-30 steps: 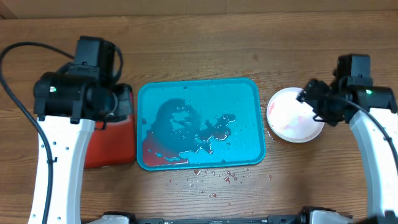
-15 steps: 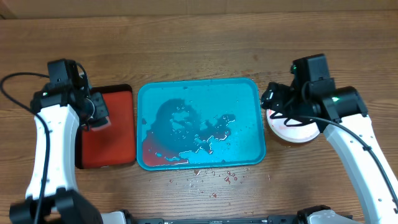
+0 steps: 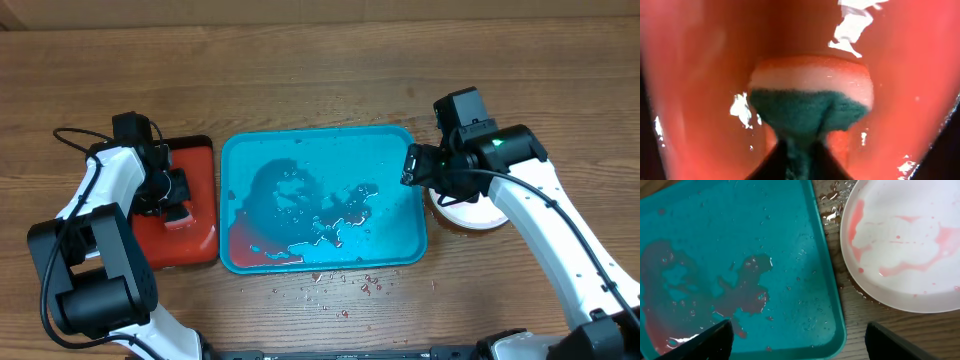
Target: Clean dirty plates on tray and stack at the side
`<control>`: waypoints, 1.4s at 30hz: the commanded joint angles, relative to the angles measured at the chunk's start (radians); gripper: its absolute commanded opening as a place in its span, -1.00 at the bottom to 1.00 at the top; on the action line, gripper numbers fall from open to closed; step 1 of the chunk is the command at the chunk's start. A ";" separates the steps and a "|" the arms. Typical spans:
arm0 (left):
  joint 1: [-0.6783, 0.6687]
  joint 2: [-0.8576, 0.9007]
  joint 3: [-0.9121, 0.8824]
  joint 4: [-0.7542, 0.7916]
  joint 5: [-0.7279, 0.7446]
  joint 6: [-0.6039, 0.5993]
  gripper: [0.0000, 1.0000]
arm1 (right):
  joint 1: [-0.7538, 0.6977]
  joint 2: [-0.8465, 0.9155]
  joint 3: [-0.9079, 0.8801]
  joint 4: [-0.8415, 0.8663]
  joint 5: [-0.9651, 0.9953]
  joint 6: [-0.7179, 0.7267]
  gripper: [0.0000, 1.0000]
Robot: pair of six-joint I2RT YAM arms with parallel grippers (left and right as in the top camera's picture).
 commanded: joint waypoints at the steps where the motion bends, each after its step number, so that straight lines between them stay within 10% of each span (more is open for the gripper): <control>1: 0.003 0.002 0.060 -0.056 -0.012 0.009 -0.11 | 0.005 -0.004 0.002 0.013 0.012 -0.007 0.71; 4: 0.002 -0.011 0.160 -0.161 -0.012 0.010 0.36 | 0.005 -0.004 0.007 0.012 0.012 -0.008 0.71; 15: -0.019 -0.052 0.819 -0.689 -0.009 -0.069 0.43 | 0.005 -0.048 0.258 -0.157 0.012 -0.057 1.00; 17: -0.025 -0.065 0.924 -0.742 -0.003 -0.150 1.00 | 0.005 -0.066 0.345 -0.224 0.013 -0.085 1.00; 28: -0.030 -0.113 1.047 -0.778 -0.004 -0.256 0.99 | 0.005 -0.237 0.855 -0.590 -0.010 -0.126 1.00; 42: -0.030 -0.113 1.044 -0.778 -0.005 -0.256 0.99 | 0.005 -0.441 0.893 -0.594 -0.055 -0.127 1.00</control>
